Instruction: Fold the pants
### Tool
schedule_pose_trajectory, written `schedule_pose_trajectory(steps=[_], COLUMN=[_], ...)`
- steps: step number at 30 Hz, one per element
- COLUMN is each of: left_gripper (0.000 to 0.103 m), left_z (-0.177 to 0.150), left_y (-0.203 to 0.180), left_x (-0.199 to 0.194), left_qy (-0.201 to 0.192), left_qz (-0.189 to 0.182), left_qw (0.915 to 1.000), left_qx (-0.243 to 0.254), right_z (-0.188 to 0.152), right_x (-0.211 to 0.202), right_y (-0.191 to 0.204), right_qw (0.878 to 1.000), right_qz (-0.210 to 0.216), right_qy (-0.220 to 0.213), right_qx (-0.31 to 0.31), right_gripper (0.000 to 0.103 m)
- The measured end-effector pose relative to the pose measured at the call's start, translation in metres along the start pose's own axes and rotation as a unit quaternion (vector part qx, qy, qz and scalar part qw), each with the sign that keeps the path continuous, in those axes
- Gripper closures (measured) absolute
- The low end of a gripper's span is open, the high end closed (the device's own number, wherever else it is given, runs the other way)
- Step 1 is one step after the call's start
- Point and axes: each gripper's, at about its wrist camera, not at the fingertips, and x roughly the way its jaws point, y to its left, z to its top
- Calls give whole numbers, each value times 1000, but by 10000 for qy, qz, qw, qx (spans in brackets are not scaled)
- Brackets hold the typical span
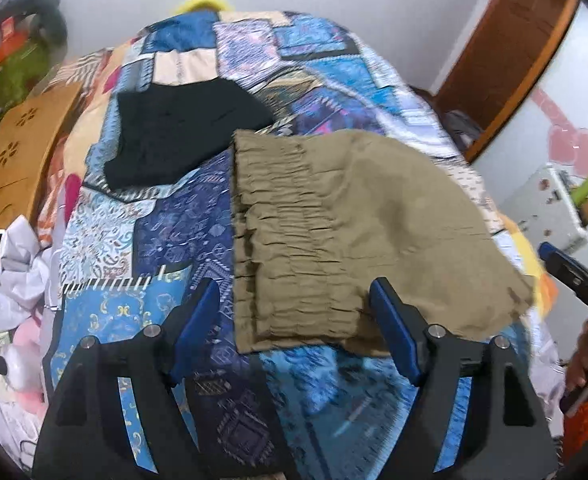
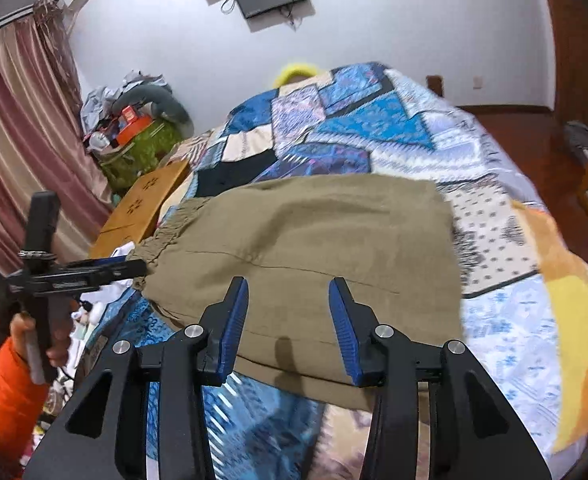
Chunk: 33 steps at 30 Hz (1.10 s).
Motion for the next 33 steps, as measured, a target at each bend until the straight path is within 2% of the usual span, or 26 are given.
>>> schedule_pose_trajectory(steps=[2,6,10,15,16,18,20,25,26,27,28,30,33], left_gripper=[25,23,21,17,16,16,16,15,14,11,9,6,6], left_z=[-3,-11,-13,-17,-18,-19,-18,-21,-21,-23,-24,-28,-31], left_y=[1,9,18,14,13,13,13,12,12,12,11,13,20], left_x=[7,7,7,6,7,7,7,6,6,5,4,4,5], left_qy=[17,-107,-100,-221,-237,-235,-230,-224,-218,-217,-218,-210,-98], left_qz=[71,121,-12,182,220,232,227,277,299,344,387,426,235], left_qw=[10000,9999,9999,9996,9995,9995,9995,9994,9993,9992,9990,9988,9997], left_qx=[8,-5,-125,-34,-18,-8,-35,-12,-2,19,48,100,-61], right_z=[-1,-21,-29,-34,-36,-39,-42,-50,-50,-49,-51,-56,-61], right_x=[15,51,44,25,20,13,6,-1,-2,-1,-3,-5,-6], right_y=[7,11,5,-23,-31,-45,-51,-47,-48,-50,-56,-70,-91], right_qw=[9999,9974,9973,9971,9969,9970,9959,9962,9954,9933,9924,9923,9891], right_qz=[25,-34,-121,-399,-494,-273,-321,-519,-670,-937,-1014,-857,-645], right_qy=[129,715,652,642,607,556,497,448,465,497,474,496,569], right_qx=[-66,-111,-310,-21,103,455,681,536,493,469,515,748,1194], right_gripper=[65,64,64,65,68,77,84,83,75,62,57,48,34])
